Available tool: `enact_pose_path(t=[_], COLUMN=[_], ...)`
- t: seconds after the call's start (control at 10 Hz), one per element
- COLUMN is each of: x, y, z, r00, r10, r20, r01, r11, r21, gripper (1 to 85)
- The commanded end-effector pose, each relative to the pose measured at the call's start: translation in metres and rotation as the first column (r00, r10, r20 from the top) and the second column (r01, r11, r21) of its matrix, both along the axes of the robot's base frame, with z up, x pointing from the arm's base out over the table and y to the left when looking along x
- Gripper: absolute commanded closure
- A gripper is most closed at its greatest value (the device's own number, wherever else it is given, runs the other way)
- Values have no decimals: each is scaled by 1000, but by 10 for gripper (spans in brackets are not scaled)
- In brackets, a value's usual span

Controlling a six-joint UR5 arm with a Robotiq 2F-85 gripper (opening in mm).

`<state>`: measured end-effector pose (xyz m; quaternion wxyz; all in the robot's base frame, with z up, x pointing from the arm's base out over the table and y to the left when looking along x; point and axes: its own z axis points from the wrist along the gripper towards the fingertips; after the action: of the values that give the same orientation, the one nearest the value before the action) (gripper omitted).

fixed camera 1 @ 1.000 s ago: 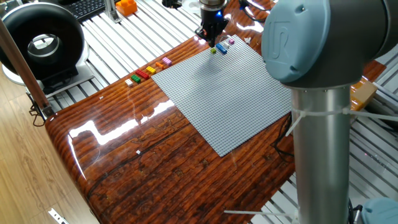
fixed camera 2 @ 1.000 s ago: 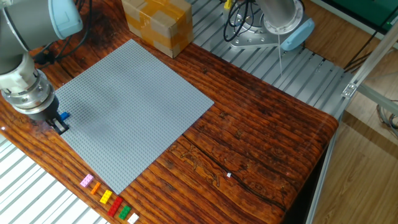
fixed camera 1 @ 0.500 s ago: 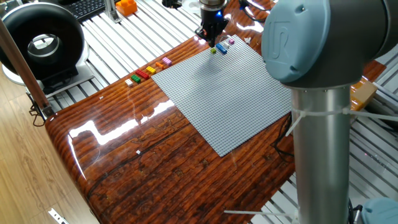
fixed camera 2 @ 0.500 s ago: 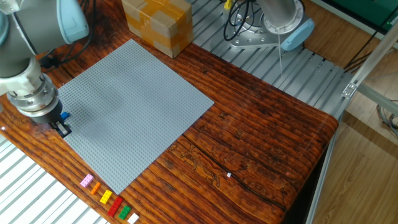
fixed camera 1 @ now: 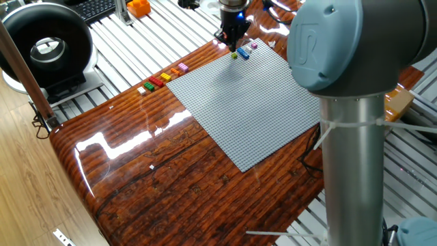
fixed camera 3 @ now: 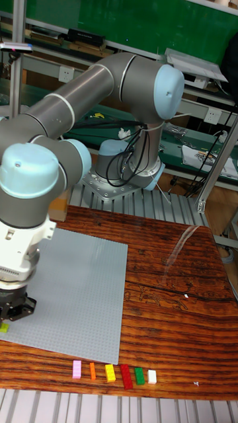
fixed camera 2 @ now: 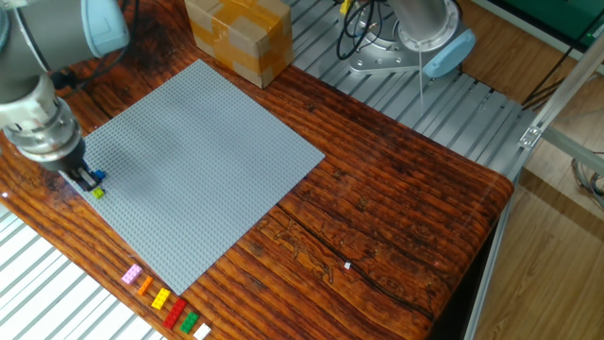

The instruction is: Build with small Lego blocks

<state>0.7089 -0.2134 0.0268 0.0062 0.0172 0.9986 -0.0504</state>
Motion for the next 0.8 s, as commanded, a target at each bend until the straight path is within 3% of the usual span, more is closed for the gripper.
enact_pose_path(t=[0.0,0.7], x=[-7,0], y=[-21,-25], z=[2,-14], r00=[999,995], r10=[42,86], r20=[-3,46], r01=[-42,-89], r11=[999,993], r21=[26,75], gripper=[847,847])
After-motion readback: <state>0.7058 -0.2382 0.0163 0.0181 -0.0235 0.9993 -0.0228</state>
